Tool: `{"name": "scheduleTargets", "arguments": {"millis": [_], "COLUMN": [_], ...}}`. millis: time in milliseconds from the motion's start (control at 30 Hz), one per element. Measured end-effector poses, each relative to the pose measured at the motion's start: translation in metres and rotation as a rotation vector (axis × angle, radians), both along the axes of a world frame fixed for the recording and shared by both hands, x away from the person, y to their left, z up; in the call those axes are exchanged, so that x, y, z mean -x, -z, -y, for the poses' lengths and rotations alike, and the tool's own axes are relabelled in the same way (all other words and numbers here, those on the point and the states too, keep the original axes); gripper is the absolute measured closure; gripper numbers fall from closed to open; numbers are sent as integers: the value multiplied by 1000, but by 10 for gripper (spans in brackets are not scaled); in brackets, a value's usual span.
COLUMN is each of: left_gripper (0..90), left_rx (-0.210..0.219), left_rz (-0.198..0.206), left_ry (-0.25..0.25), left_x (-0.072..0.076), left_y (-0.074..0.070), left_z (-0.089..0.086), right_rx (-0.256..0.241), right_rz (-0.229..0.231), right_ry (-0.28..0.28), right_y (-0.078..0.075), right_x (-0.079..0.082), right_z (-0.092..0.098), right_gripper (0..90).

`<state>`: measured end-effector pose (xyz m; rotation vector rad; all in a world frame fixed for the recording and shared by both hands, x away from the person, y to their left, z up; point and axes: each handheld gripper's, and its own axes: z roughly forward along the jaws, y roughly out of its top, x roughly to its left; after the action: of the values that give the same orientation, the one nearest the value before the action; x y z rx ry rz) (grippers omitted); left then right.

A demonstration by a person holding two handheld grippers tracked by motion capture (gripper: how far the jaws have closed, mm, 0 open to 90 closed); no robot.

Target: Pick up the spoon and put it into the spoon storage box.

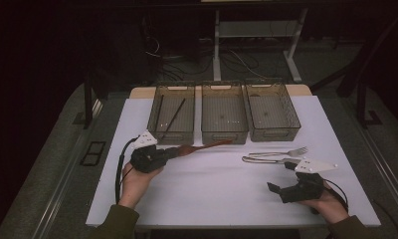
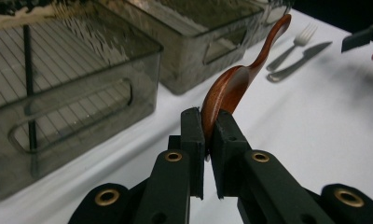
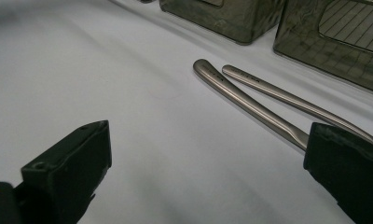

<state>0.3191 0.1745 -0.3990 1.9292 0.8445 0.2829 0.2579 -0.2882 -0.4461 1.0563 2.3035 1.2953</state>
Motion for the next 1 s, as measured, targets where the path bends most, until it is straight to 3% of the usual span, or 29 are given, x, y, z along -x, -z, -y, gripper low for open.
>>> {"name": "scheduleTargets", "arguments": {"millis": [433, 633, 1000], "left_gripper": [835, 835, 836], "left_rx": [13, 33, 12], "left_rz": [22, 27, 52], "left_ry": [-37, -51, -104], "left_x": [-18, -33, -65], "left_y": [-11, -20, -35], "left_z": [13, 20, 43], "right_rx": [-2, -3, -7], "right_rz": [5, 4, 5], "right_ry": [6, 4, 9], "right_y": [0, 0, 0], "right_x": [0, 0, 0], "right_z": [0, 0, 1], "right_gripper": [3, 3, 3]}}
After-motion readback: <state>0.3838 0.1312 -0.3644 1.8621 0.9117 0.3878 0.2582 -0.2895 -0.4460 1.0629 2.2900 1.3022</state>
